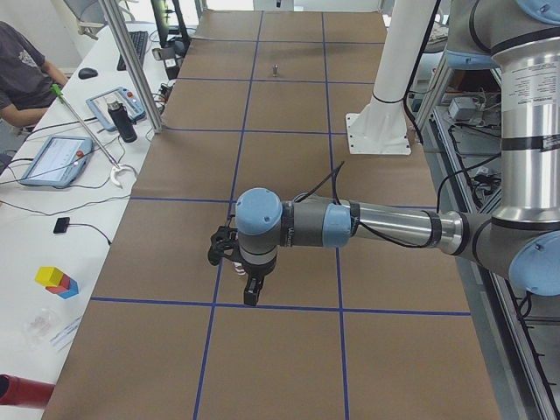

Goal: Assemble PPR valve and pipe with both arms

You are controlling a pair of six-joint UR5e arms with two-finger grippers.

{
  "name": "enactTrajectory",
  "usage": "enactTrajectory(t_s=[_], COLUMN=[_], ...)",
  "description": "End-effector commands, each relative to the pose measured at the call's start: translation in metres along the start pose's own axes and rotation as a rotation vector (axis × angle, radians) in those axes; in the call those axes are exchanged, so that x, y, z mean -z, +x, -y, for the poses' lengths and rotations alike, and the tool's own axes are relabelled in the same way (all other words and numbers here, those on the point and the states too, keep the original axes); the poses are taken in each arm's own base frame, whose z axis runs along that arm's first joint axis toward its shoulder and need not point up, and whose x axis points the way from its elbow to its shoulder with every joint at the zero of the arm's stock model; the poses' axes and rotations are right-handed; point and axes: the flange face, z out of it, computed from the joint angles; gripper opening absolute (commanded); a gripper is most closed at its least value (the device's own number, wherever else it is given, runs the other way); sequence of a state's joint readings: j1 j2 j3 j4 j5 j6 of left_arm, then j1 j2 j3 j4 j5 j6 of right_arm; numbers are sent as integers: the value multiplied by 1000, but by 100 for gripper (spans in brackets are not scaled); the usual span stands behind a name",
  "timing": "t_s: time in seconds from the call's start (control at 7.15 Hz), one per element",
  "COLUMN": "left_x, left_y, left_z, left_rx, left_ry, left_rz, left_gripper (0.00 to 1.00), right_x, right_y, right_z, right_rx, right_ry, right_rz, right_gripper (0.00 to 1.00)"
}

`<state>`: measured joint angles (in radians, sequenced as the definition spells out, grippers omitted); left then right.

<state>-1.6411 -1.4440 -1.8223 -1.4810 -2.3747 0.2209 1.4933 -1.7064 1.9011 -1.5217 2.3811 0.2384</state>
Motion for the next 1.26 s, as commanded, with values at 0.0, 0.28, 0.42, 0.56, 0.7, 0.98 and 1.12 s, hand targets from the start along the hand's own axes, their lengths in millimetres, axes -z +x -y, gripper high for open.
enactTrajectory(t_s=[0.0, 0.28, 0.42, 0.56, 0.7, 0.98, 1.12], left_x=[1, -28, -55, -86, -101, -129, -140], left_y=[9, 45, 62, 62, 51, 83, 96], left_z=[5, 30, 56, 73, 77, 98, 100], left_rx=[48, 120, 138, 117, 124, 121, 93], left_ry=[8, 36, 28, -1, -12, -39, -38], left_rz=[-16, -20, -34, -41, -41, 15, 35], left_gripper=[100, 99, 99, 99, 100, 100, 100], right_x=[-5, -11, -11, -11, -11, -11, -11], right_y=[-5, -11, -11, -11, -12, -13, -13], right_z=[0, 0, 0, 0, 0, 0, 0], right_rx=[25, 36, 36, 37, 37, 31, 30], right_ry=[-11, -25, -25, -24, -24, -29, -29], right_rz=[1, 4, 4, 4, 6, 22, 22], right_gripper=[100, 100, 100, 100, 100, 100, 100])
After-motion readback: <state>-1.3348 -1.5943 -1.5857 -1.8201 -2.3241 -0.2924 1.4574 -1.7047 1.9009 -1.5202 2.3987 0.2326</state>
